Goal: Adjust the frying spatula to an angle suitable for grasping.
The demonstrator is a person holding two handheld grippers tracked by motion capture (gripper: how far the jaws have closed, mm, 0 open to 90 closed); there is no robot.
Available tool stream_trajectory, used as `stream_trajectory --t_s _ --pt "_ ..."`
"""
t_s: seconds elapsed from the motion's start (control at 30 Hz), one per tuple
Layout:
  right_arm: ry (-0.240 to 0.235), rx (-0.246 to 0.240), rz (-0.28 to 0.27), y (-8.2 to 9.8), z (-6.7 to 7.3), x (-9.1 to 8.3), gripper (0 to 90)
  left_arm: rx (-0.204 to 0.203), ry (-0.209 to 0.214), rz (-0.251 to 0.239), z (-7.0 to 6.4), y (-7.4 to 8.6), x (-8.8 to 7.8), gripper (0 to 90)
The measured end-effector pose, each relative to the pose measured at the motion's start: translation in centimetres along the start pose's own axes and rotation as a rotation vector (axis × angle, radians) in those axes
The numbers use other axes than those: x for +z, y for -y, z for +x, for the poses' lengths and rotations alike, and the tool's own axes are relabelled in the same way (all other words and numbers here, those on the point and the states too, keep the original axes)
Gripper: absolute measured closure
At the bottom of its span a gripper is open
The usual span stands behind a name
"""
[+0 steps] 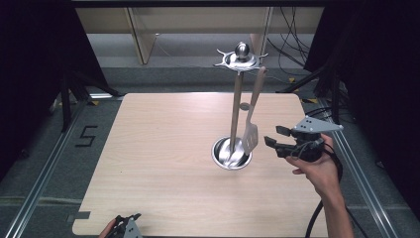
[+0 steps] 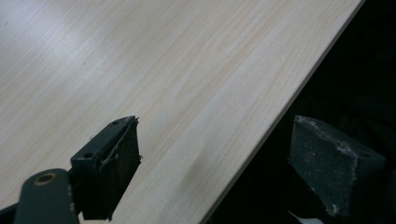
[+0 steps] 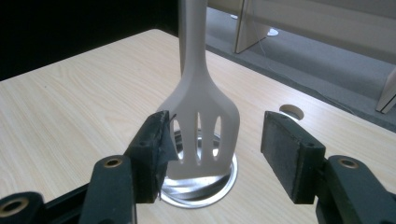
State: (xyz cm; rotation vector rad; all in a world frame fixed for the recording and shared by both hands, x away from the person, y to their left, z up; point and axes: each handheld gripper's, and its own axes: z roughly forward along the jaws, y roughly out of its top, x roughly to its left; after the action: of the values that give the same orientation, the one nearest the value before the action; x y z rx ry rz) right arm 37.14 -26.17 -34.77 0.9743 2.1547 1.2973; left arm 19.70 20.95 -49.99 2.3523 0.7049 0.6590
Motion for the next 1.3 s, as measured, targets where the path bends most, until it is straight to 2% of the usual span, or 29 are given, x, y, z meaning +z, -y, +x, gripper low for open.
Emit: stream_trajectory --t_s 0.1,0.13,0.17,0.27,0.37,0.5,0.53,0.57,0.67,0.73,0.77,0.8,0.83,0.97,1.03,1.1,1.13,1.17,1.23,1.27,1.3 --pt "0.007 -0.008 -0.006 0.4 0.0 -0.2 42.2 0.0 0.002 0.0 0.0 0.0 -0.1 15.5" --pt "0.012 -0.001 -0.007 0.6 0.1 -0.2 42.2 -0.001 0.023 -0.006 0.0 -0.1 -0.1 15.5" --pt "0.009 -0.019 0.005 0.6 0.0 -0.3 42.1 0.003 0.023 -0.002 0.0 -0.1 -0.2 15.5" --pt "0.02 -0.01 0.003 1.1 0.0 -0.3 41.5 -0.001 0.012 -0.003 0.0 -0.1 -0.3 15.5" --pt "0.011 0.001 0.031 1.4 0.0 -0.3 41.1 0.002 0.013 -0.001 0.1 -0.1 -0.3 15.5" --pt "0.012 -0.016 0.039 1.9 -0.2 -0.3 40.3 0.003 0.016 -0.003 0.1 -0.1 -0.2 15.5" --pt "0.014 0.007 0.038 2.0 -0.1 -0.3 40.0 0.0 0.011 0.0 0.1 0.0 -0.3 15.5" --pt "0.014 0.009 0.038 2.0 -0.2 -0.4 39.9 0.0 -0.004 -0.003 0.1 0.0 -0.1 15.5" --pt "0.013 0.011 0.038 2.2 -0.3 -0.5 39.3 -0.003 -0.005 -0.002 0.1 0.0 -0.1 15.5" --pt "0.015 0.01 0.039 2.3 -0.3 -0.6 38.5 -0.007 0.009 -0.002 0.1 0.0 -0.2 15.5" --pt "0.019 -0.005 0.033 2.4 -0.5 -0.5 38.1 -0.003 0.002 -0.001 0.1 0.0 -0.2 15.5" --pt "0.016 0.016 0.043 2.5 -0.4 -0.6 37.9 -0.011 0.009 -0.008 0.1 0.0 -0.1 15.5" --pt "0.02 0.009 0.044 2.6 -0.4 -0.5 37.8 0.0 0.02 -0.002 0.1 -0.1 -0.1 15.5" --pt "0.016 0.02 0.064 3.2 -0.4 -0.3 37.1 -0.002 0.01 0.005 0.1 -0.2 -0.2 15.5" --pt "0.011 0.003 0.069 3.4 -0.4 -0.1 36.7 -0.005 0.01 0.002 0.1 -0.2 -0.2 15.5" --pt "0.004 0.015 0.085 3.6 -0.3 0.0 36.3 -0.003 0.008 0.0 0.1 -0.3 -0.1 15.5" --pt "0.006 -0.003 0.082 3.7 -0.5 0.1 36.2 -0.009 0.015 0.001 0.0 -0.3 -0.1 15.5" --pt "0.007 0.021 0.082 3.9 -0.3 0.2 35.9 -0.006 0.013 -0.006 0.0 -0.3 0.1 15.5" --pt "0.004 0.02 0.092 4.1 -0.4 0.2 35.8 -0.003 0.021 0.004 0.1 -0.3 0.0 15.5" --pt "0.006 0.01 0.08 4.3 -0.5 0.3 35.7 -0.008 -0.001 0.005 0.1 -0.2 0.0 15.5" --pt "-0.002 0.024 0.103 4.4 -0.4 0.3 35.7 -0.012 0.009 0.005 0.1 -0.2 0.0 15.5"
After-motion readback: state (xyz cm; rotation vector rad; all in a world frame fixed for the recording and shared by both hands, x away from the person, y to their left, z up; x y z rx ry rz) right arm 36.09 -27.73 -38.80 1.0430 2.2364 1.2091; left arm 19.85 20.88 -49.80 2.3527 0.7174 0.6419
